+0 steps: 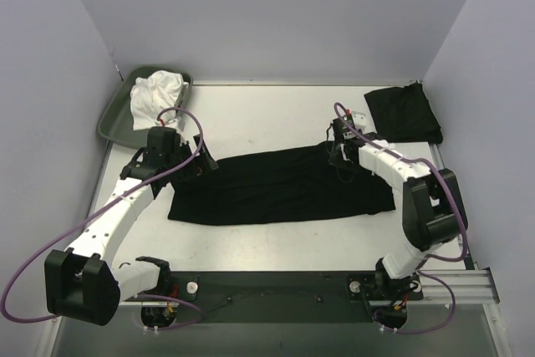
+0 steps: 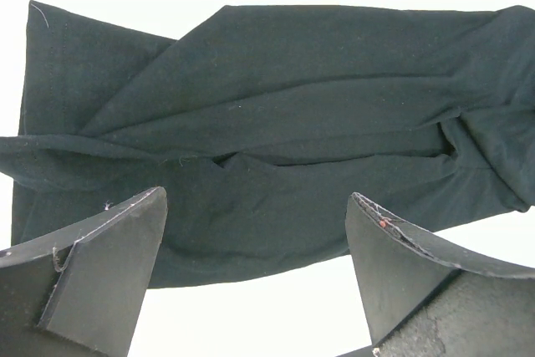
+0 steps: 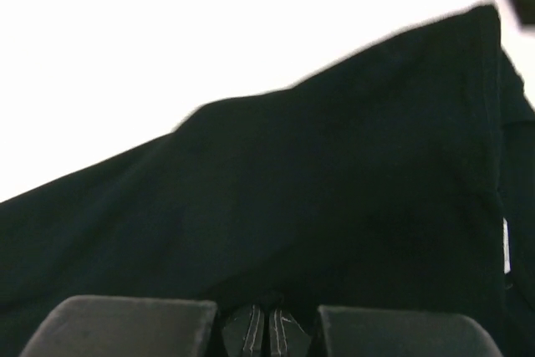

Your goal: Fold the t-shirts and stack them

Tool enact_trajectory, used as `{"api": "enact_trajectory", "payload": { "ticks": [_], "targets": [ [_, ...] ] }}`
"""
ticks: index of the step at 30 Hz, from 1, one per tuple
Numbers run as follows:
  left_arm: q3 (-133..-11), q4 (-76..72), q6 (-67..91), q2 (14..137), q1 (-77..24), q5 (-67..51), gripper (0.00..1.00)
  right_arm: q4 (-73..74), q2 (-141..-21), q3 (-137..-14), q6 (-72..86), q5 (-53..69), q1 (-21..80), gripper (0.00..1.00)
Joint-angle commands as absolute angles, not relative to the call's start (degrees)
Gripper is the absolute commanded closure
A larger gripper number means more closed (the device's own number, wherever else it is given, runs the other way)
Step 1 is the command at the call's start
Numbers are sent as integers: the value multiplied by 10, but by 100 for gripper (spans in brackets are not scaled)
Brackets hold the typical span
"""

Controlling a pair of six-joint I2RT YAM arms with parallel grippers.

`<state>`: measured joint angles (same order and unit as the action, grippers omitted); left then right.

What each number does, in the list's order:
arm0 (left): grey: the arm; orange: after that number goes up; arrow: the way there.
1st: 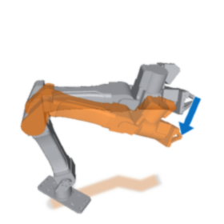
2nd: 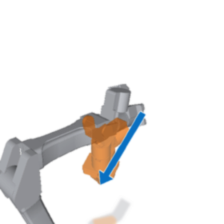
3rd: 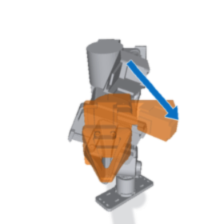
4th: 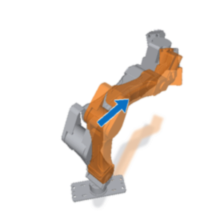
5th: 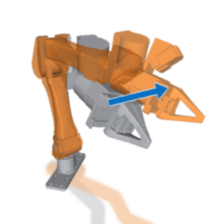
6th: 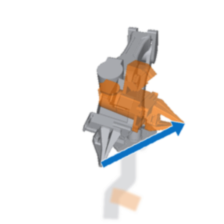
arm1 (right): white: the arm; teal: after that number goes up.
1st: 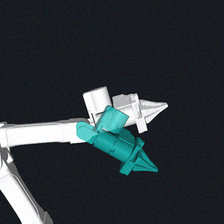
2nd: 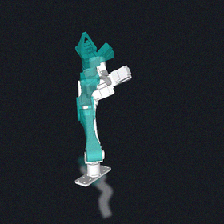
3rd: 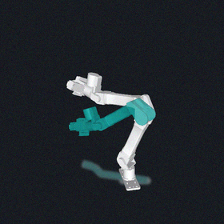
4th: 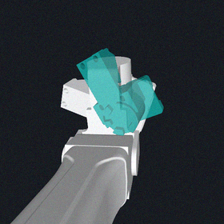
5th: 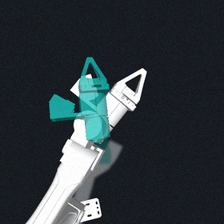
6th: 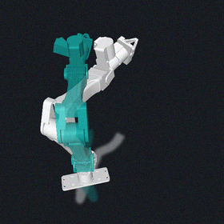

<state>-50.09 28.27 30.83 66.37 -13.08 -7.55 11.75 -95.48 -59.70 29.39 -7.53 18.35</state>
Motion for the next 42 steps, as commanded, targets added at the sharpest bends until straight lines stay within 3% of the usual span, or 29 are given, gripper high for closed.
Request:
{"api": "enact_trajectory", "payload": {
  "ticks": [1,9,11,14,15,16,18,20,26,32,42],
  "targets": [
    [-502,257,301,656,-131,-76,3,170,-868,-584,284,-137,241,100],
    [-496,256,303,635,-132,-76,3,239,-788,-533,294,-124,351,100],
    [-497,257,304,629,-133,-76,2,261,-780,-516,293,-110,370,94],
    [-493,254,306,622,-133,-79,2,291,-766,-502,299,-119,406,75],
    [-492,254,307,621,-134,-80,2,298,-756,-500,305,-127,415,54],
    [-490,255,307,618,-134,-81,3,304,-749,-499,313,-140,429,43],
    [-489,252,308,616,-134,-84,3,318,-723,-502,328,-182,437,23],
    [-487,250,309,614,-134,-88,2,324,-695,-512,332,-227,437,12],
    [-492,246,316,619,-136,-96,3,309,-734,-555,302,-274,358,8],
    [-500,238,323,631,-142,-101,3,239,-838,-577,272,-193,224,8],
    [-496,221,336,644,-155,-113,3,215,-958,-628,255,-157,179,8]
  ]
}}
